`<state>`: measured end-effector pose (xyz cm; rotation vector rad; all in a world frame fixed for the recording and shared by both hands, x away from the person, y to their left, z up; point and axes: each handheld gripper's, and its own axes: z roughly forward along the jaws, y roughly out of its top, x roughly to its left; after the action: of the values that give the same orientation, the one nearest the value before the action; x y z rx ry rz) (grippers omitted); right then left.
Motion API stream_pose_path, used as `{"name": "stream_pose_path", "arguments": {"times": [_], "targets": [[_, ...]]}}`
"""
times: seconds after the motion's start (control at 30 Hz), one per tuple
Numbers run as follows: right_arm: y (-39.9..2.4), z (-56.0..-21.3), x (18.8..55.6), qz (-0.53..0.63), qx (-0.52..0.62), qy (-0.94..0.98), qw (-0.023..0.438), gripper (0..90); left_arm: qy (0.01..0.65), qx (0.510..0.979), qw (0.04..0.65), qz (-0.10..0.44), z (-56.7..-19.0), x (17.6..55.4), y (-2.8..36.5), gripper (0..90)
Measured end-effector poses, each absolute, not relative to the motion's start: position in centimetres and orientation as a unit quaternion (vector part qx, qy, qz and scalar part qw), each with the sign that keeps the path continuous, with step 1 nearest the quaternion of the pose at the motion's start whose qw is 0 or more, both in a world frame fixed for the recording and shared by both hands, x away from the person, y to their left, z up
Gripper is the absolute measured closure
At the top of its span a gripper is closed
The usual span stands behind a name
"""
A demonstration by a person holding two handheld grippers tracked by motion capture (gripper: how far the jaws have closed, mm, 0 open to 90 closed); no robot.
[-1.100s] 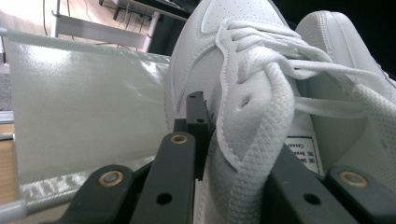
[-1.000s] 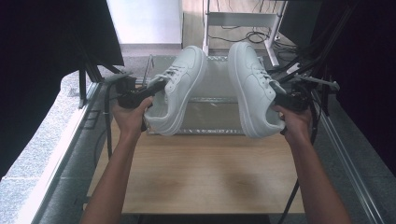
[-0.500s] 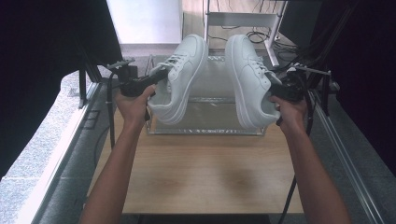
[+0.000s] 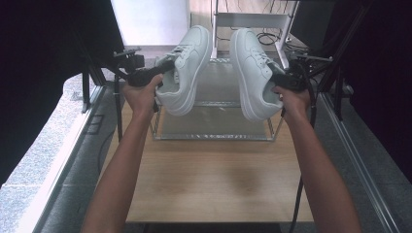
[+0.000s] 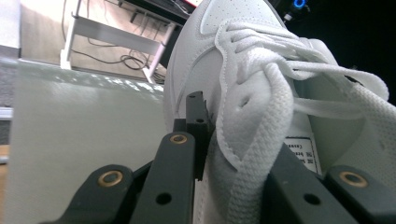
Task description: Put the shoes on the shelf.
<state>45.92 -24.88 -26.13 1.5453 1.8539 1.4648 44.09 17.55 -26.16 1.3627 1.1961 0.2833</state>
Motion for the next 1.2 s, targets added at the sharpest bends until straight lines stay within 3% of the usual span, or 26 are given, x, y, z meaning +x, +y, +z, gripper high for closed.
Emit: {"name": "stream_pose_path", "arguments": {"times": [0.4, 1.2], "targets": [[-24.3, -25.9, 48.3, 0.504, 0.564, 0.636, 0.151, 85.7, 0.535, 0.605, 0.573, 0.141, -25.9, 46.5, 17.0, 83.8], [-22.1, -26.9, 52.6, 0.444, 0.598, 0.649, 0.157, 85.7, 0.572, 0.602, 0.545, 0.118, -27.1, 50.3, 13.3, 83.5]]}}
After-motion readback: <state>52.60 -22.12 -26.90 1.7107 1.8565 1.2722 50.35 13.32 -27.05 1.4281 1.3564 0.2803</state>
